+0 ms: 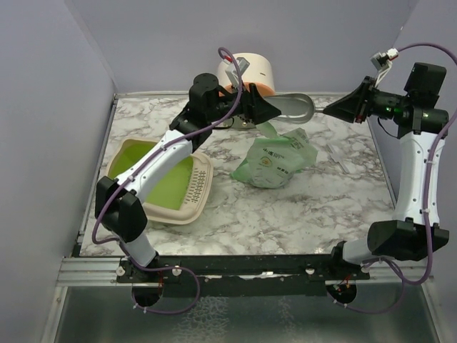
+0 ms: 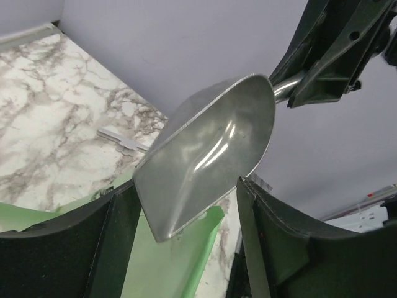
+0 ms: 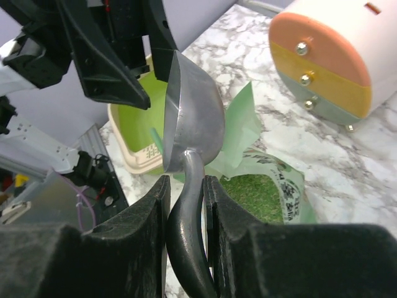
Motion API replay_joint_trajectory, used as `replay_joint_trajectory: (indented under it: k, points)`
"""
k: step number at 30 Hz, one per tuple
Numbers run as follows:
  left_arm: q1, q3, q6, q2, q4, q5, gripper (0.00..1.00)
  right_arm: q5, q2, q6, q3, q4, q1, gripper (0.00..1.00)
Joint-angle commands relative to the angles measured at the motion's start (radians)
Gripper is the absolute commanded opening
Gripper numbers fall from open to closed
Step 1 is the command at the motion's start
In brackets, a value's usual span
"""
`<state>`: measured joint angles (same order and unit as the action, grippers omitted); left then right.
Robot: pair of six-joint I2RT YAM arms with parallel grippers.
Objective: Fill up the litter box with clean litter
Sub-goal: Pick up the spatula from the center of the board.
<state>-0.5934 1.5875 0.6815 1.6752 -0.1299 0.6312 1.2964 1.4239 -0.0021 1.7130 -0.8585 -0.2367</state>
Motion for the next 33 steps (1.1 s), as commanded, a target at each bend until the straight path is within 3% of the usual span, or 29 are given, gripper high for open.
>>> replay_joint_trajectory:
  k: [1,7,16,25,33]
  points:
    - [-0.003,0.048,-0.158,-0.074,0.057,-0.052,0.65,-0.145,0.033,-0.031,0.145,-0.113,0.002,0.01]
    - [-0.003,0.079,-0.474,-0.135,0.308,-0.069,0.68,-0.406,0.138,-0.123,0.416,-0.368,0.002,0.01]
    - [-0.041,0.098,-0.767,-0.139,0.62,-0.07,0.66,-0.549,0.024,-0.17,0.277,-0.383,0.002,0.01]
    - [-0.101,0.049,-0.889,-0.097,0.667,-0.183,0.64,-0.711,-0.114,-0.175,0.184,-0.337,-0.001,0.01]
    - [-0.117,0.066,-0.891,-0.045,0.667,-0.189,0.59,-0.702,-0.155,-0.2,0.166,-0.354,-0.03,0.01]
